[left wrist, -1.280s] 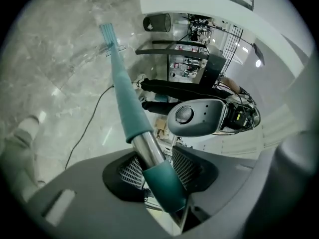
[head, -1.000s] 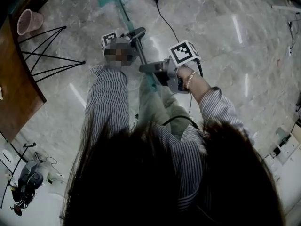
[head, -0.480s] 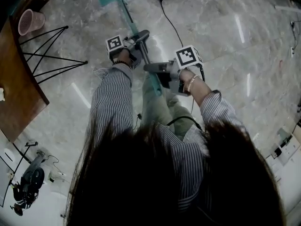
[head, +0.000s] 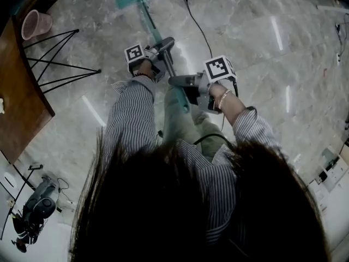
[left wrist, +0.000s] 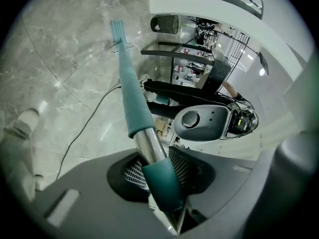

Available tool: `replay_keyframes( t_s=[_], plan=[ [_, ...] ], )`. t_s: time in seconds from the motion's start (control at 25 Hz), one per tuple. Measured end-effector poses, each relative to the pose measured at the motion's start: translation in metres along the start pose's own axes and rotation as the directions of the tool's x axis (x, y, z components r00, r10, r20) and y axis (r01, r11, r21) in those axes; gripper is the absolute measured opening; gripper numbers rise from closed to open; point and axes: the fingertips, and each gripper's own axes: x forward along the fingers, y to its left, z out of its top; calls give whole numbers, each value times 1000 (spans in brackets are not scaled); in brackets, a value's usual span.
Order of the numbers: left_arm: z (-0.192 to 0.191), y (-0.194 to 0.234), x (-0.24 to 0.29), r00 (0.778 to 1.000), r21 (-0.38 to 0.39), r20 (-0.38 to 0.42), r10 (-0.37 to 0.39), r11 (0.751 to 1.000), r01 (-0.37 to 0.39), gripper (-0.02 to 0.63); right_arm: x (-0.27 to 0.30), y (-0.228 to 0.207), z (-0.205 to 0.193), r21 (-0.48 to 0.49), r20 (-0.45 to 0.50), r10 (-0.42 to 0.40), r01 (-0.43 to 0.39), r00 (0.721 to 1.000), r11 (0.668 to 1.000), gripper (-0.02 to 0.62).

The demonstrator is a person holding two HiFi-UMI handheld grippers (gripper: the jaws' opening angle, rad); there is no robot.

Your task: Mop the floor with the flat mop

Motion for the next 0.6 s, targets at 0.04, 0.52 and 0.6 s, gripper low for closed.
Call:
replay_keyframes(
  t_s=[0.04,0.52,0.6],
  plan=[
    [-8,3,-3,1000,1,2,0,1000,0,119,-2,-3,-8,-4,-6,3,-3,1000,1000,150],
    [-188,89,-43,990,-58,118,-72,995,80,106,-86,-103,-172,-10,-104,16,-18,994,1000,150],
    [-233,108,-47,984,-77,148,-99,991,112,99,-112,-129,-210,-33,-132,-14,10,991,999,150]
  ],
)
